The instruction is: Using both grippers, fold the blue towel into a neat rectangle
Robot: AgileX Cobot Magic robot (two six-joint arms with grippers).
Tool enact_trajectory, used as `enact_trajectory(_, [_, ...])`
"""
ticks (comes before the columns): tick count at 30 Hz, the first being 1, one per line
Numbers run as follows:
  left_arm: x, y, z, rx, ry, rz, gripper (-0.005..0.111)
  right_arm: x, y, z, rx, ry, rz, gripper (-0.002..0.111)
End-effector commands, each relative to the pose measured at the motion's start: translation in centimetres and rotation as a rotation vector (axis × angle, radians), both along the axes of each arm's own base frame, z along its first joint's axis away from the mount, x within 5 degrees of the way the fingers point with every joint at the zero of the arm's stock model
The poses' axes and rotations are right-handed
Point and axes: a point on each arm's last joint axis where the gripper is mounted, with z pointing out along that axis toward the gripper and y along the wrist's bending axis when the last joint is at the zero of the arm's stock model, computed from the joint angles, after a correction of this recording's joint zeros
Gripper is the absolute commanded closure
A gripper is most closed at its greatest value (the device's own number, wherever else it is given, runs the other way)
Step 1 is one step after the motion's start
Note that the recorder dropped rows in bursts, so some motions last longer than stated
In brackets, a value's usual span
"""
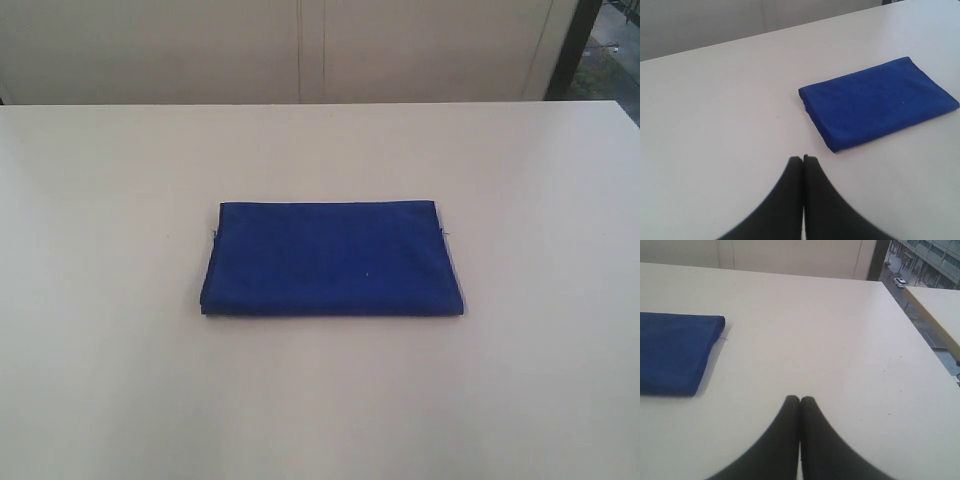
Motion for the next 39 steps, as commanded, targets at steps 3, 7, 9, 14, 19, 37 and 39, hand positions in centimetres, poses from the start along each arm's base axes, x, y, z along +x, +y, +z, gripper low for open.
enact_trajectory(3, [-0.11, 0.04, -0.09, 0.003, -0.001, 0.003, 0.107, 0.02, -0.01, -0.01, -0.004, -0.013, 0.0, 0.108])
enact_trajectory(7, [-0.11, 0.04, -0.09, 0.003, -0.001, 0.003, 0.107, 0.02, -0.01, -0.01, -0.004, -0.013, 0.0, 0.108])
enact_trajectory(9, [-0.11, 0.04, -0.09, 0.003, -0.001, 0.003, 0.107, 0.02, -0.01, -0.01, -0.004, -0.013, 0.0, 0.108])
enact_trajectory(14, [-0.11, 0.04, -0.09, 0.003, -0.001, 0.003, 0.107, 0.02, -0.01, -0.01, -0.004, -0.013, 0.0, 0.108])
enact_trajectory(19, [-0.11, 0.04, -0.09, 0.003, -0.001, 0.003, 0.107, 0.03, 0.03, -0.01, 0.009, -0.015, 0.001, 0.108])
enact_trajectory(37, [-0.11, 0.04, -0.09, 0.003, -0.001, 0.003, 0.107, 0.03, 0.05, -0.01, 0.014, -0.015, 0.002, 0.108])
enact_trajectory(39, [-0.11, 0.04, -0.09, 0.003, -0.001, 0.003, 0.107, 0.03, 0.05, -0.01, 0.014, -0.015, 0.002, 0.108])
